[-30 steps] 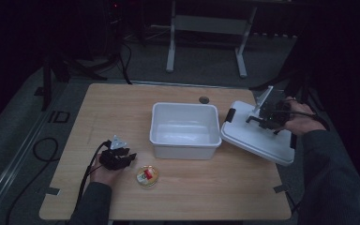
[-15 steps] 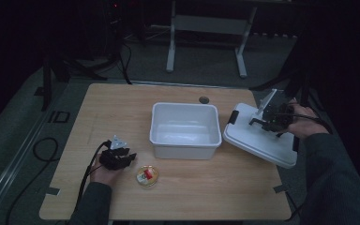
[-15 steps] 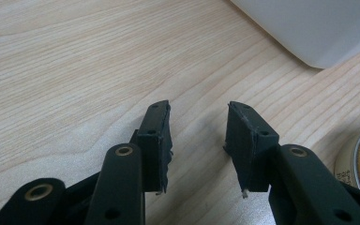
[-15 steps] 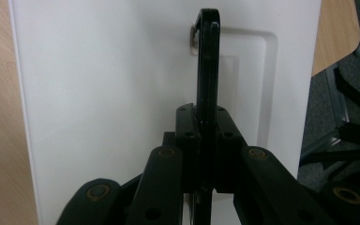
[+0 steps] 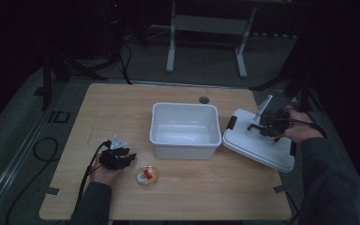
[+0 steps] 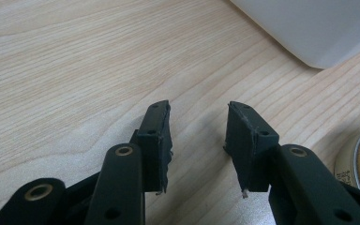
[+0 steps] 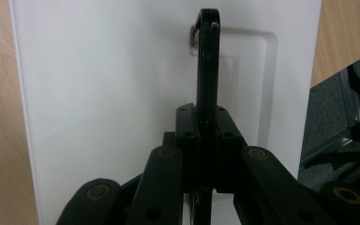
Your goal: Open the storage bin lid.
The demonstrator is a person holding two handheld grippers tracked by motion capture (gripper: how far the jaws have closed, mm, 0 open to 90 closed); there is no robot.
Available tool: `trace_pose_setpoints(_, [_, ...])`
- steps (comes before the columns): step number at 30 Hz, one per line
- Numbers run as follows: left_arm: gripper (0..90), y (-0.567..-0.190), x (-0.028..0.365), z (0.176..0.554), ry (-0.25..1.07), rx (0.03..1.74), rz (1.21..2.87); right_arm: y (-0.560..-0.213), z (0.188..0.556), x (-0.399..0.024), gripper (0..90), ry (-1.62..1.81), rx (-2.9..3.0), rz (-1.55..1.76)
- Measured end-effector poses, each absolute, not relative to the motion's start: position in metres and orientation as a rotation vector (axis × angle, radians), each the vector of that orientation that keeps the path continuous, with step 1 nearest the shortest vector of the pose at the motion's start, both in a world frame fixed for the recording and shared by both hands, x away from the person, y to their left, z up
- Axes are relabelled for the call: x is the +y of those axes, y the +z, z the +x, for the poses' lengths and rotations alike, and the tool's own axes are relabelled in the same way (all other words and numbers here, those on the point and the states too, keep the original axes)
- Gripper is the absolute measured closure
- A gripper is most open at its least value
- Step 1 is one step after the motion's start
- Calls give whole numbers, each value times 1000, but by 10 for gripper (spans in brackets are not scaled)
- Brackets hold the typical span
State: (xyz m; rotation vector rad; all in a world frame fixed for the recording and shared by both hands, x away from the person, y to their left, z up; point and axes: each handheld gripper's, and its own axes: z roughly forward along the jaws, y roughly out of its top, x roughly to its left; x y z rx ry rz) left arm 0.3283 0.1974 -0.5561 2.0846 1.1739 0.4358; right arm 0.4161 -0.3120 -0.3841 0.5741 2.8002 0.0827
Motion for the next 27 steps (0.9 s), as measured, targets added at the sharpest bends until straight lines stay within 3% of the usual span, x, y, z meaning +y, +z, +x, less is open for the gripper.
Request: trace_pose_setpoints(27, [601, -556, 197, 328, 437, 1173, 2084, -432, 418, -307, 840, 79, 2833, 586])
